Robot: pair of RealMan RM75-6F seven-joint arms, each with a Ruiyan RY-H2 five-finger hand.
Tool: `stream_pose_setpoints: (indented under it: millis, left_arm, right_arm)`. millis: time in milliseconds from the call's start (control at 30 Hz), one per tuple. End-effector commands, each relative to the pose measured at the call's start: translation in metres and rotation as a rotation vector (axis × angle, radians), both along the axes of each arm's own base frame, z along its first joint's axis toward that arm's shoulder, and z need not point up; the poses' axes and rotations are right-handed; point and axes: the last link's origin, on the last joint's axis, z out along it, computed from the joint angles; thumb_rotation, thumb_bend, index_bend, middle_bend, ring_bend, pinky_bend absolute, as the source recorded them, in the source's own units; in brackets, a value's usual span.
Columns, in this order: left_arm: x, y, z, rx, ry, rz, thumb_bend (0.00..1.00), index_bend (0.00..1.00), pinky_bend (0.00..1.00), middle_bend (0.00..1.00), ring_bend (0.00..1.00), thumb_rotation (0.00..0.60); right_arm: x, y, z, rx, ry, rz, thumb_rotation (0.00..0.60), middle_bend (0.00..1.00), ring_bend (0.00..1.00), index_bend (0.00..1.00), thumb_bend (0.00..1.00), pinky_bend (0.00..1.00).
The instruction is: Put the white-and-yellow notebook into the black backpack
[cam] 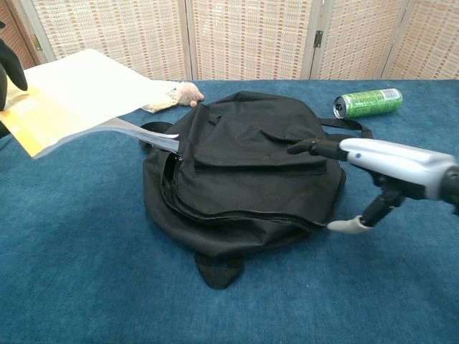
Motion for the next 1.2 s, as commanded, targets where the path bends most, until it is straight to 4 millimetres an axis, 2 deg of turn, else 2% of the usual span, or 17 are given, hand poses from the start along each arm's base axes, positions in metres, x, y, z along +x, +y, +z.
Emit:
stream_pose_setpoints:
  millis: [33,167,267,600,1000,1100,1200]
  left_arm:
    - [0.000,0.000,0.000,-0.002,-0.002,0.000,0.60,0.71,0.27,0.57,0.47,0.600]
    - [0.000,-0.001,-0.001,-0.007,-0.003,0.001,0.60,0.71,0.27,0.57,0.47,0.600]
    - [0.000,-0.001,-0.002,-0.009,-0.003,0.001,0.60,0.71,0.27,0.57,0.47,0.600]
    - [0.001,-0.002,-0.002,-0.008,-0.012,-0.007,0.60,0.71,0.27,0.57,0.47,0.600]
    - [0.002,-0.001,-0.003,-0.012,-0.015,-0.007,0.60,0.71,0.27,0.57,0.47,0.600]
    - [0.002,-0.001,-0.004,-0.012,-0.014,-0.007,0.60,0.71,0.27,0.57,0.47,0.600]
    - [0.002,-0.001,-0.004,-0.012,-0.015,-0.004,0.60,0.71,0.27,0.57,0.47,0.600]
  right_arm:
    - [0.009,-0.006,-0.015,0.018,0.013,0.011,0.600,0.06,0.00,0.07,0.28,0.00]
    - [0.016,-0.007,-0.028,0.037,0.027,0.024,0.600,0.06,0.00,0.07,0.28,0.00]
    - [0.017,-0.010,-0.029,0.031,0.034,0.022,0.600,0.06,0.00,0.07,0.29,0.00]
    - [0.013,-0.019,-0.016,-0.004,0.042,-0.007,0.600,0.06,0.00,0.07,0.32,0.00]
    - [0.010,-0.021,-0.001,-0.017,0.036,-0.022,0.600,0.07,0.00,0.07,0.35,0.00]
    - [0.012,-0.023,0.001,-0.017,0.033,-0.021,0.600,0.07,0.00,0.09,0.39,0.00]
    - [0.015,-0.024,-0.001,-0.012,0.032,-0.016,0.600,0.08,0.00,0.14,0.44,0.00]
